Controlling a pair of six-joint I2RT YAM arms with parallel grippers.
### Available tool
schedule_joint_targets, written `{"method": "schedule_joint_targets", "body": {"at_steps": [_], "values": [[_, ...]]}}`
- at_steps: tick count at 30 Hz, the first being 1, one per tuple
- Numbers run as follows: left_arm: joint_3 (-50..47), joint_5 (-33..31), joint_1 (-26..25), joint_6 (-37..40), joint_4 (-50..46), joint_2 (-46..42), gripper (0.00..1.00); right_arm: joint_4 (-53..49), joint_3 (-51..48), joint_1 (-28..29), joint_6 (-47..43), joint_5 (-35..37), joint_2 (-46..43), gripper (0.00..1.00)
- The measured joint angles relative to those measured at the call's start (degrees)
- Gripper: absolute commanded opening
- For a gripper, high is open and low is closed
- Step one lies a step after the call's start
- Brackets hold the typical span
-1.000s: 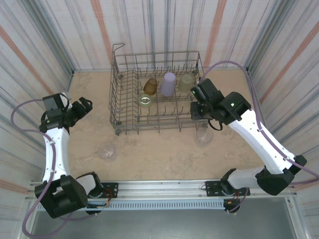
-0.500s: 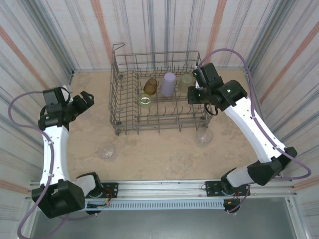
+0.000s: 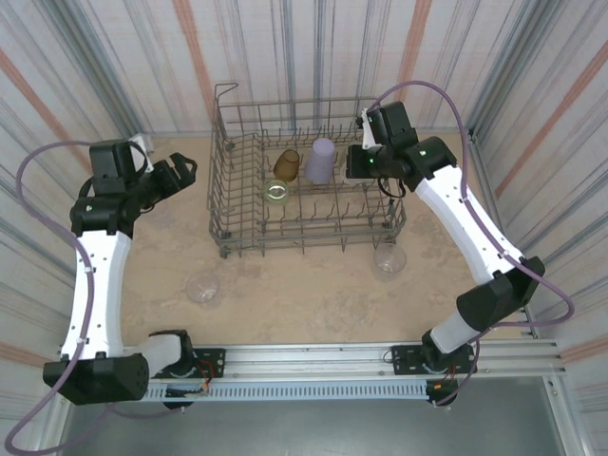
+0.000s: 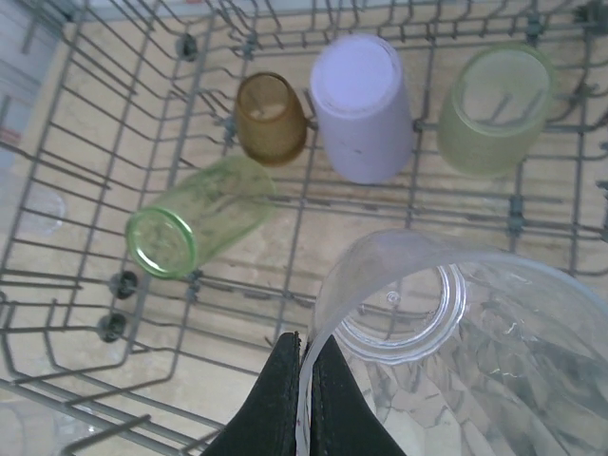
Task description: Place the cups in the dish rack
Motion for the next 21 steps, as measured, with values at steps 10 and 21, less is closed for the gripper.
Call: {"method": "schedule_joint_targets", "body": {"at_steps": [10, 21], "values": [[4.1, -0.4, -6.8, -1.1, -2.1, 2.9, 0.99, 10.9, -1.6, -1.4, 0.7, -10.8, 1.4, 0.00], [7.3, -1.0, -13.0, -3.5, -1.8, 5.9, 0.99, 28.7, -13.0, -3.0, 9.9, -21.1, 2.2, 0.00]]}}
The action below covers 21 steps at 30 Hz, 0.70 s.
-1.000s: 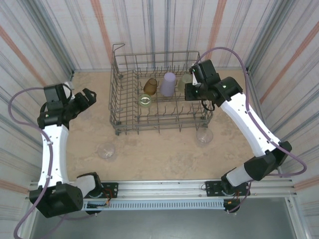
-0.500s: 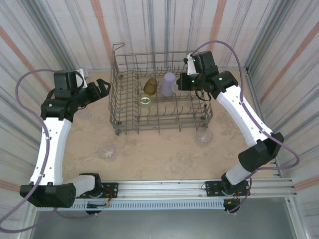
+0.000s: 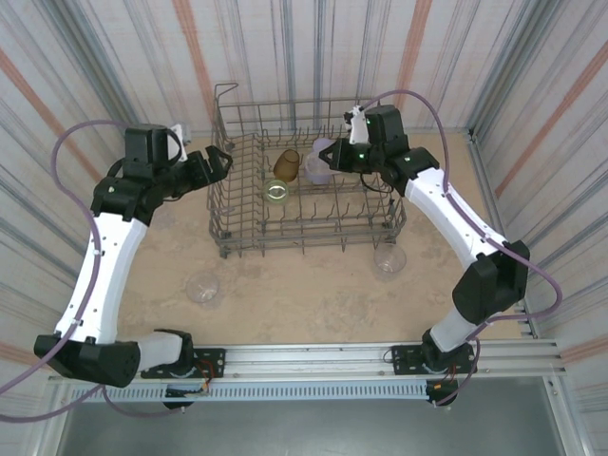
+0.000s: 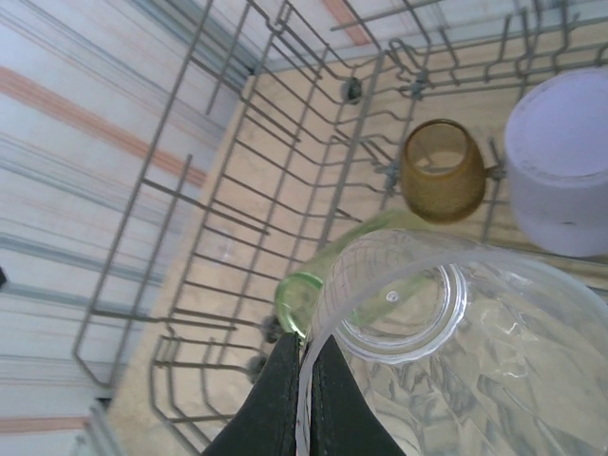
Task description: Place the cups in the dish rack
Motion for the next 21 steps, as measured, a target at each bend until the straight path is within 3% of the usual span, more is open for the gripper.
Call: {"method": "schedule_joint_targets", "body": {"at_steps": [7, 21], "values": [[3.3, 1.3, -2.5, -1.5, 1.6, 3.2, 0.99, 15.0, -5.4, -3.7, 10.3, -9.5, 0.9, 0.00], [4.3, 8.4, -5.4, -7.1, 9.1, 9.6, 0.99, 48.6, -14.1, -4.0, 30.0, -20.2, 5.8, 0.00]]}}
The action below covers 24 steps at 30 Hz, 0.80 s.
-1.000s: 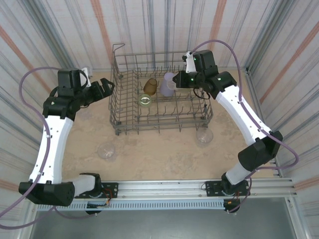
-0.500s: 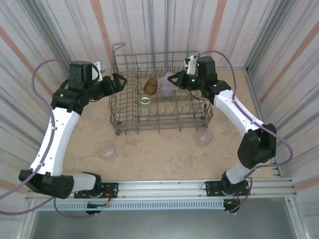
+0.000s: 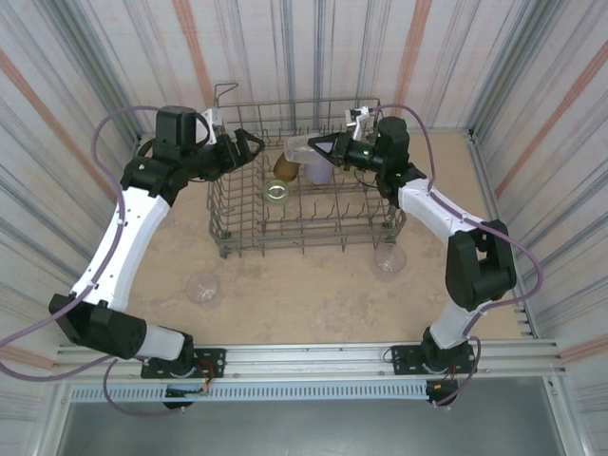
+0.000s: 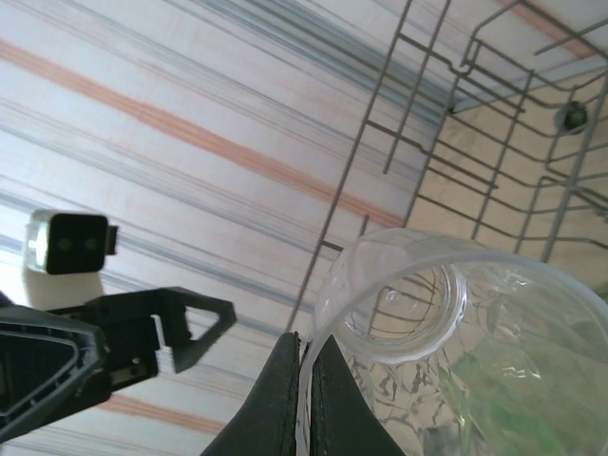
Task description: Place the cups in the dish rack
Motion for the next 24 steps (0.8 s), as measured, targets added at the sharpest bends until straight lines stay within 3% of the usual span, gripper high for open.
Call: {"method": "schedule_joint_targets", "body": {"at_steps": [12, 24], "values": [[0.2, 4.7, -1.0, -4.6, 6.6, 4.2, 0.99, 24.1, -2.5, 0.0, 14.4, -3.7, 3.9, 0.00], [-3.3, 6.9, -1.4, -13.0, 18.5, 4.9, 0.99, 38.4, -3.1, 1.9, 20.5, -3.9, 6.6, 0.00]]}}
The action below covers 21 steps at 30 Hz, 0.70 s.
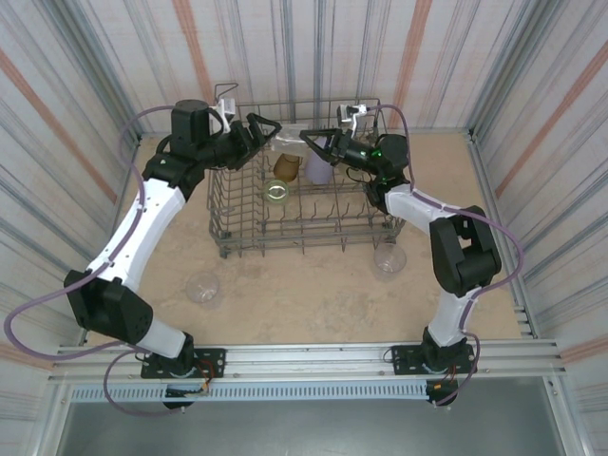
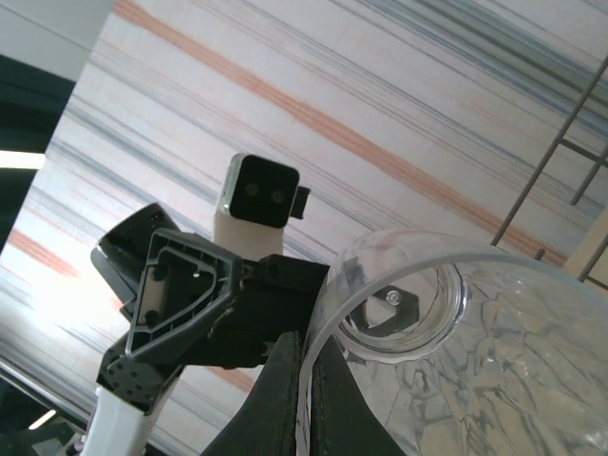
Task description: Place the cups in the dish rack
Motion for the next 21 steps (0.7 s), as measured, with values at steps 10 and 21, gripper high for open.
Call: {"method": "schedule_joint_targets", "body": {"at_steps": [10, 21], "values": [[-3.9, 2.6, -0.5, -5.9, 7.3, 2.2, 0.87, 7.3, 0.0, 1.9, 3.0, 0.0, 3.6, 0.00], [-6.1, 3.0, 0.0, -9.1, 13.3, 2.2, 0.33, 12.7, 0.1, 1.7, 6.4, 1.2, 5.7, 0.01]]}}
